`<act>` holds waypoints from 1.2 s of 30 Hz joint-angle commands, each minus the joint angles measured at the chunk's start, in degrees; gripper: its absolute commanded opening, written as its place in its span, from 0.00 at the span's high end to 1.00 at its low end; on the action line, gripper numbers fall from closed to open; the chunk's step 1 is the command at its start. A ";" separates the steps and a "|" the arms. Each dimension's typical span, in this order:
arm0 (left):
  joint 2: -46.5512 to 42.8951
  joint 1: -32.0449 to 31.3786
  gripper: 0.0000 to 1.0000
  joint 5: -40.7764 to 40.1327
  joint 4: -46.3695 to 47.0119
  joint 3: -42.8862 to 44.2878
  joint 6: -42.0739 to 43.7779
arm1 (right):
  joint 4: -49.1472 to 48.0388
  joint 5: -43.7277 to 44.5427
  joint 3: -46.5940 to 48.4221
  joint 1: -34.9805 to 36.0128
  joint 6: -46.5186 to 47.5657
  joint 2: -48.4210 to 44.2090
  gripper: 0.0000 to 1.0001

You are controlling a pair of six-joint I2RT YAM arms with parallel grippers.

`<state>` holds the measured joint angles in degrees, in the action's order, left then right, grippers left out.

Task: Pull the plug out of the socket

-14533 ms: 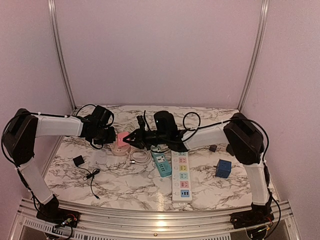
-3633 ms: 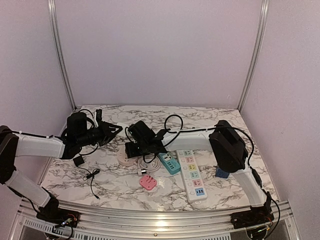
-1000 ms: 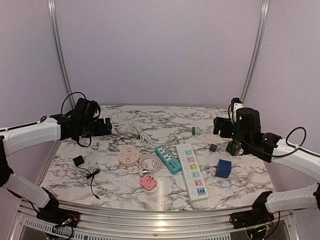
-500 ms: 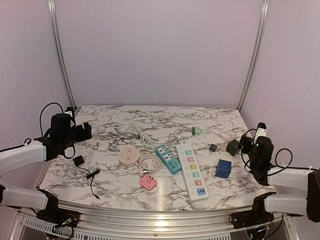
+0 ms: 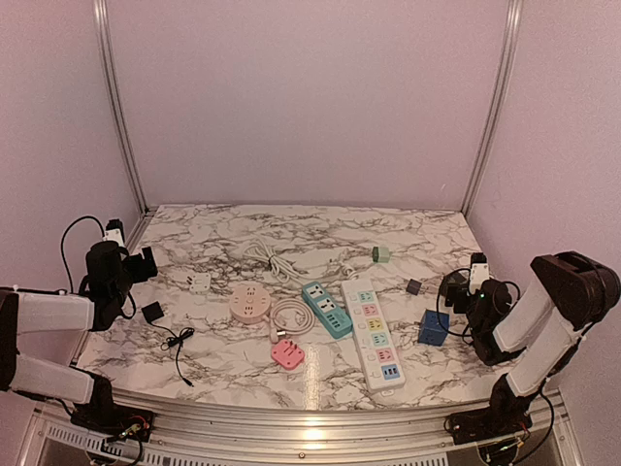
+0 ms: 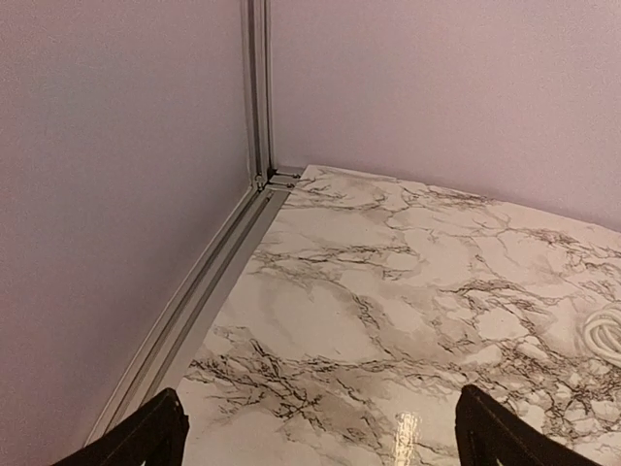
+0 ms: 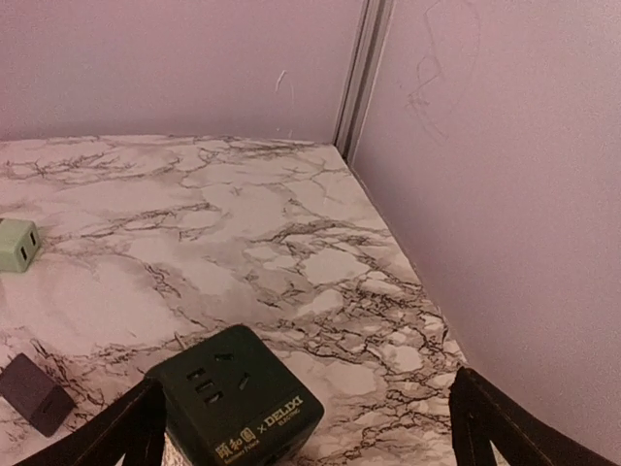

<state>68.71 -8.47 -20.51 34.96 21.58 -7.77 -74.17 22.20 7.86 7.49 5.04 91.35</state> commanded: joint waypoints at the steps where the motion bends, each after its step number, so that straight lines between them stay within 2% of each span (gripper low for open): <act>1: 5.74 2.65 0.01 -0.53 18.34 -5.93 5.49 | -18.83 -1.48 -1.26 0.35 2.60 1.16 0.03; 2: 7.42 2.89 0.01 0.83 22.26 -6.56 6.84 | -18.79 -0.96 -0.61 0.33 2.76 1.67 0.03; 3: 8.18 3.00 0.01 3.20 21.63 -5.64 7.14 | -19.37 -0.84 0.00 0.30 3.39 2.57 0.02; 5: 10.54 3.11 0.01 6.00 25.72 -5.52 9.01 | -15.07 -0.90 1.17 0.33 2.72 1.58 0.02; 8: 15.39 3.34 0.01 3.73 34.02 -7.45 8.97 | -13.56 1.36 2.71 0.16 2.24 2.05 0.01; 10: 19.46 4.00 0.01 5.11 41.16 -9.27 9.09 | -12.11 1.93 2.86 0.16 1.68 1.58 0.02; 15: 18.72 5.09 0.01 9.96 38.19 -8.47 9.13 | -12.13 2.09 3.19 0.08 1.65 1.87 0.01; 36: 18.89 5.57 0.01 8.90 36.67 -7.35 8.21 | -11.61 2.72 3.39 -0.02 1.29 1.73 0.01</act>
<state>87.39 -3.31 -12.21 70.41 13.37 0.43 -76.07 24.47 10.26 7.60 7.07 93.38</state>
